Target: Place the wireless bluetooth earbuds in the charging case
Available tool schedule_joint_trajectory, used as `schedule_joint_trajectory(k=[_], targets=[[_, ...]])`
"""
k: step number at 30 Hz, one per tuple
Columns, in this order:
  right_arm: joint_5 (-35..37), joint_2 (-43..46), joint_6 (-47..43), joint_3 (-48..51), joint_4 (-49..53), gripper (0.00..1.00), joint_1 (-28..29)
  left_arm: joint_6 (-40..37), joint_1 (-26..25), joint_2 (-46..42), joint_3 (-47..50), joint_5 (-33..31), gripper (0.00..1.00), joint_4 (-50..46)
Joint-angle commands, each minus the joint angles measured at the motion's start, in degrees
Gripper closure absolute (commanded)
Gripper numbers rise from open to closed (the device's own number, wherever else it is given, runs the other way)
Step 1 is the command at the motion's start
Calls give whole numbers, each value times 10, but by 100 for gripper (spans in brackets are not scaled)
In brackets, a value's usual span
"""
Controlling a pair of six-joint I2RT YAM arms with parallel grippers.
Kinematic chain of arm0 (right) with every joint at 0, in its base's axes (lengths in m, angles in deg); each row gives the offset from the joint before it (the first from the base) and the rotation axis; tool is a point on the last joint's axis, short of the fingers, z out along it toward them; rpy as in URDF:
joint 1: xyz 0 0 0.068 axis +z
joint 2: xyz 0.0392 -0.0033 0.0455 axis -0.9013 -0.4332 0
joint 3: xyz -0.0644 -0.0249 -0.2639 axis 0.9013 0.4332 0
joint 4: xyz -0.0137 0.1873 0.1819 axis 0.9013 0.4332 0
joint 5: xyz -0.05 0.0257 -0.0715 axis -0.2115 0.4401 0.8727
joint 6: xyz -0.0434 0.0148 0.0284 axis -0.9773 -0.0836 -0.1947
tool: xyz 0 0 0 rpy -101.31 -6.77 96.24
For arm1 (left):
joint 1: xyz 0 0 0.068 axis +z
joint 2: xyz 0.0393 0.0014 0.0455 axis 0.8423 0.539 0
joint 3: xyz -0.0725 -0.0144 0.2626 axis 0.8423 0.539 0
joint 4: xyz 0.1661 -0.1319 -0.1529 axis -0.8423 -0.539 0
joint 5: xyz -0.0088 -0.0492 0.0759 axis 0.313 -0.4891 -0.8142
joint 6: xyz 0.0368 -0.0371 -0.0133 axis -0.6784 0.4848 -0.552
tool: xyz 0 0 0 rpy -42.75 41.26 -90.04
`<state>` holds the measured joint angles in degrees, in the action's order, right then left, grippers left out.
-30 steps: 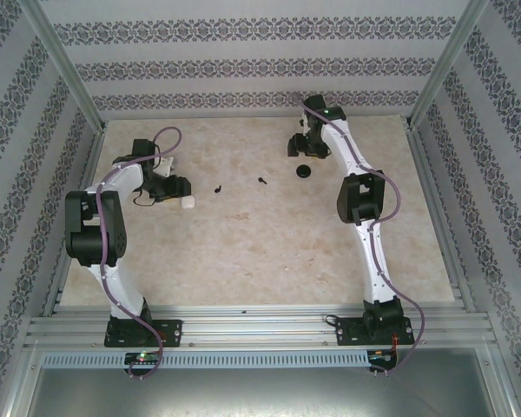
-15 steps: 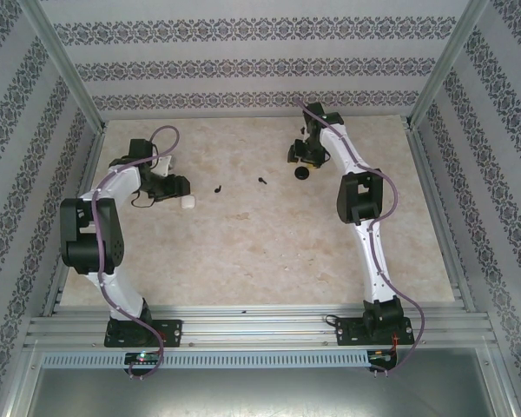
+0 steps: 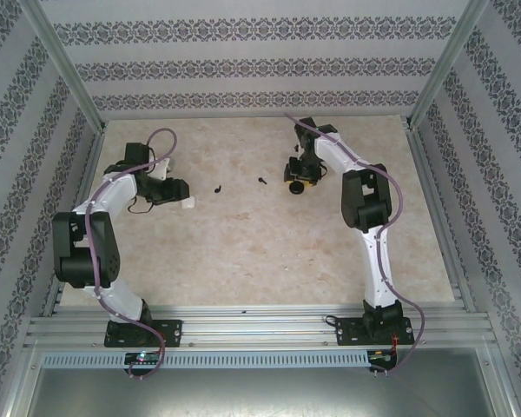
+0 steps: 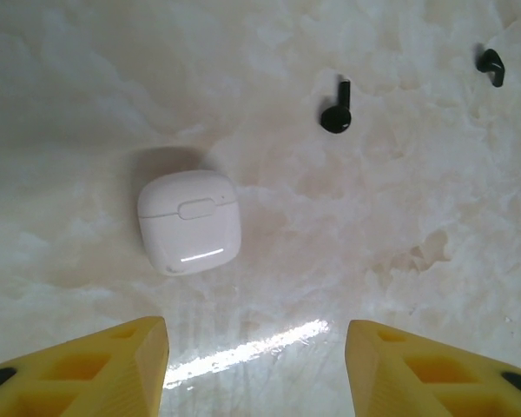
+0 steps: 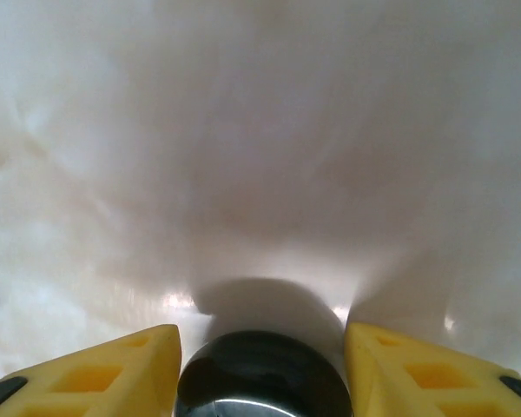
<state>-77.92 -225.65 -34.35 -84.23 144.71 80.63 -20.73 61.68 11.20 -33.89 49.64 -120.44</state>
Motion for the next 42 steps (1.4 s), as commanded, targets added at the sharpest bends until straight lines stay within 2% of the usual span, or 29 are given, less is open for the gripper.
schedule_joint_trajectory(k=[1,7,11,16,22,26,31,42], targets=[[-16,34,29,78,24,49,25,-1,4,-32,16,21,49,-7],[-34,110,95,217,-17,53,57,9,-1,-74,52,36,51,-6],[-70,175,164,329,-91,44,78,17,-15,-93,79,70,57,0],[-125,217,200,397,-155,37,100,43,-60,-116,108,65,57,21],[-123,271,205,428,-153,35,117,75,-131,-123,122,38,57,42],[-84,300,174,418,-106,34,115,89,-162,-128,125,25,56,52],[-45,299,136,379,-40,31,112,105,-181,-144,142,19,56,67],[-67,219,169,321,-69,28,127,122,-193,-191,217,17,55,98]])
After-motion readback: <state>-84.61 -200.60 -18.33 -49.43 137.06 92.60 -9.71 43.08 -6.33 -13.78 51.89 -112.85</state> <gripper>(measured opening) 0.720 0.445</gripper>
